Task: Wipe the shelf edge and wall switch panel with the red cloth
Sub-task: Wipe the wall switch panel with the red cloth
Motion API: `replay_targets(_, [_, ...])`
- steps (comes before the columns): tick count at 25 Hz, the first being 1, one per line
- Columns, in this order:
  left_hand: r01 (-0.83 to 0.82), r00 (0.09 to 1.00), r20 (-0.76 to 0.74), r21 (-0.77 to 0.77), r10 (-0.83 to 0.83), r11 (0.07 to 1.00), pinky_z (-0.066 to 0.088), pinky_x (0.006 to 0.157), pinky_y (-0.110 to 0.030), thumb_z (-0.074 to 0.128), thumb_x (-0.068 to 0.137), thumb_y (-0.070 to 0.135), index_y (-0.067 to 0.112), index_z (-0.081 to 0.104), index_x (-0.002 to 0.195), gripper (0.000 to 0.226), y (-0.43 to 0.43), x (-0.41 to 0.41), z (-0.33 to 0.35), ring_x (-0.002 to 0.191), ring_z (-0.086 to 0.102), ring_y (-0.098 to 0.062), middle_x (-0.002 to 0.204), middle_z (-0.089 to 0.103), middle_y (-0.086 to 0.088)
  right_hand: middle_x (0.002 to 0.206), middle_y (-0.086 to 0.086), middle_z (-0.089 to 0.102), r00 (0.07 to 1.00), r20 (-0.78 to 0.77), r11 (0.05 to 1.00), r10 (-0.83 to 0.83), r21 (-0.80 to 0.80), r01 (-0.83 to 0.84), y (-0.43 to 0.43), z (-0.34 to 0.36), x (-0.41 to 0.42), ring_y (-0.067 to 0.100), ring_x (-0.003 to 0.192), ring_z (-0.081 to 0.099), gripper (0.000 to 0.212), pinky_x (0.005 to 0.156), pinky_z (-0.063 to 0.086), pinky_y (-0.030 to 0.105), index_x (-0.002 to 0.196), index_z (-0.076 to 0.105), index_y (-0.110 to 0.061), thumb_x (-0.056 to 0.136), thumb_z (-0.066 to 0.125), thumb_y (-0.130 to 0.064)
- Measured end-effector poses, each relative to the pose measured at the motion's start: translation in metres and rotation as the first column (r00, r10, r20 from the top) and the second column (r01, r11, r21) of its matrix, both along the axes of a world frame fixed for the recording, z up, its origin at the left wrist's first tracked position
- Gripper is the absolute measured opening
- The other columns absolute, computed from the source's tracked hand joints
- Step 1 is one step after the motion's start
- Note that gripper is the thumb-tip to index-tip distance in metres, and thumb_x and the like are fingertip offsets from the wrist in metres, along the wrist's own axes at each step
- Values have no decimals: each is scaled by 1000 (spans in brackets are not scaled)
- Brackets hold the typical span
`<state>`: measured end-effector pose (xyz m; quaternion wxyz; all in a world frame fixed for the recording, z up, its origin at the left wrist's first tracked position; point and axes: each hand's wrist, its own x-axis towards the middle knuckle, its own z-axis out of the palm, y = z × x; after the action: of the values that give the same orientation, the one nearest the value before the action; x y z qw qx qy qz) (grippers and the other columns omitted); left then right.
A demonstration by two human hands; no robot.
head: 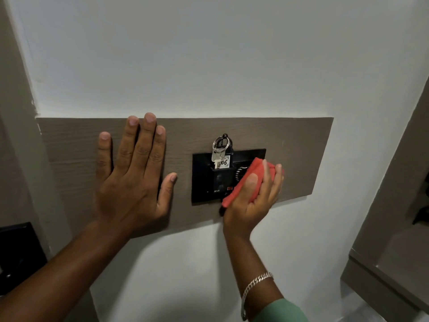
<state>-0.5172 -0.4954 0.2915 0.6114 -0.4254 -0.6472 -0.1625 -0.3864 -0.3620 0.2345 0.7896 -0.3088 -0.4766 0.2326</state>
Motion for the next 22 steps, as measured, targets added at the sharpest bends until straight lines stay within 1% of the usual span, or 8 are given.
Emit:
replay_targets(4, [4, 1000, -4, -14, -4, 1000, -2, 123, -53, 41, 94, 45, 1, 18, 156, 79, 0, 0, 0, 153, 10, -35, 164, 15, -18, 164, 5, 31, 994, -105, 986, 41, -156, -57, -13, -18, -25, 26, 154, 25, 50, 118, 32, 62, 143, 48, -26, 99, 37, -47])
replay_targets(9, [-2, 1000, -9, -12, 2, 1000, -1, 123, -53, 41, 94, 45, 2, 18, 156, 79, 0, 0, -2, 154, 9, -33, 164, 14, -17, 162, 17, 30, 986, 161, 995, -54, 91, 40, 0, -47, -10, 35, 153, 26, 47, 118, 32, 62, 143, 45, -17, 99, 42, -36])
replay_targets(13, [5, 1000, 0, -14, -5, 1000, -2, 123, -53, 41, 95, 45, 2, 18, 156, 79, -1, 0, -2, 154, 7, -33, 164, 16, -18, 157, 18, 40, 993, -98, 991, -65, -127, 53, 26, -24, 9, 22, 146, 35, 41, 119, 36, 52, 138, 53, -7, 102, 45, -25])
replay_targets(15, [14, 1000, 4, -12, -14, 1000, -2, 123, -53, 41, 94, 45, 2, 19, 156, 78, -1, -1, -2, 153, 10, -34, 164, 17, -17, 156, 18, 41, 975, -216, 995, -53, -91, 34, 28, -12, 17, 19, 146, 38, 39, 122, 35, 41, 139, 50, -8, 102, 45, -23])
replay_targets(17, [14, 1000, -1, -6, -14, 1000, -2, 123, -53, 42, 94, 44, 2, 19, 156, 78, 0, -1, -3, 153, 11, -34, 164, 16, -17, 156, 18, 42, 961, -277, 999, 1, 40, 10, 23, -2, 21, 24, 148, 39, 38, 124, 33, 44, 141, 46, -20, 104, 43, -30])
replay_targets(19, [13, 1000, -3, -6, -13, 1000, -2, 123, -53, 42, 94, 44, 2, 19, 156, 79, 0, -1, -3, 154, 8, -32, 164, 12, -15, 156, 18, 42, 978, -197, 978, 67, 206, -25, 11, 7, 16, 27, 148, 39, 37, 123, 33, 49, 142, 44, -33, 105, 40, -39])
replay_targets(21, [20, 1000, -1, -13, -20, 1000, -3, 123, -53, 41, 94, 45, 3, 18, 156, 79, -1, -1, -3, 155, 2, -29, 165, 9, -14, 159, 17, 37, 997, 76, 946, -12, 325, -14, 2, 5, 6, 28, 150, 36, 42, 123, 32, 48, 143, 46, -31, 105, 39, -46])
replay_targets(22, [20, 1000, -1, -14, -20, 1000, -3, 123, -53, 41, 94, 45, 3, 17, 157, 79, 0, -1, -3, 155, 1, -29, 165, 9, -14, 160, 16, 34, 979, 195, 935, -54, 353, -19, 2, 1, 4, 32, 151, 34, 46, 121, 31, 56, 142, 48, -25, 104, 39, -48])
